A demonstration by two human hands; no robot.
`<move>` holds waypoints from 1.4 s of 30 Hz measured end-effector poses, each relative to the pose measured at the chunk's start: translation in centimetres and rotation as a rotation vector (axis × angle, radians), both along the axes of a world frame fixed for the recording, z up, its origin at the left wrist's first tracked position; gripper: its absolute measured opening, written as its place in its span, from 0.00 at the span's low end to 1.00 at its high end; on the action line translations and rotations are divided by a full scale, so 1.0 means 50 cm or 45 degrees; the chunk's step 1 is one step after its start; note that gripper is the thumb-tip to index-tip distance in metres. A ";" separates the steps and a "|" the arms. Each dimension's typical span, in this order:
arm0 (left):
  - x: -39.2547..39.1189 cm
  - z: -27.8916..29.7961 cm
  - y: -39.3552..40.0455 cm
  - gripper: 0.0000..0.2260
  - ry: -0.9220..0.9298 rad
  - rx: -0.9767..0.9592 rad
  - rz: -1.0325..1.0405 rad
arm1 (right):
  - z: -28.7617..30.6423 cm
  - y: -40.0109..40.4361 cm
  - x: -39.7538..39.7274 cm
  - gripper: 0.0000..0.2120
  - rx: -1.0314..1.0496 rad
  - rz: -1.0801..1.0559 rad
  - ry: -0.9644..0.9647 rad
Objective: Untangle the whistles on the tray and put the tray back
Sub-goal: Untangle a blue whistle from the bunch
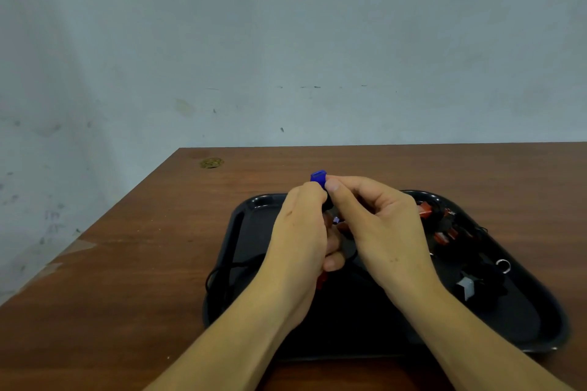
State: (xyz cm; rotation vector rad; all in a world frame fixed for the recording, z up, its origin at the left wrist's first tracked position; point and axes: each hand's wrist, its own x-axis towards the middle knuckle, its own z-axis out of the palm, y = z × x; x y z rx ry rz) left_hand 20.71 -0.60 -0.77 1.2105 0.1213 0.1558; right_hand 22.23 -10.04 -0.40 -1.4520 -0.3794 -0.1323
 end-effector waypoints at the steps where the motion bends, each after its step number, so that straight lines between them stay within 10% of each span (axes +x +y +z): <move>1: 0.001 0.000 0.000 0.08 0.000 -0.001 0.002 | 0.000 0.001 -0.001 0.08 0.001 0.002 0.014; 25: -0.005 -0.003 0.003 0.09 -0.186 0.139 -0.034 | 0.000 0.004 0.008 0.10 0.314 0.216 0.503; 42: 0.006 0.003 0.003 0.23 -0.168 0.069 0.051 | 0.000 0.028 -0.009 0.09 0.384 0.107 0.347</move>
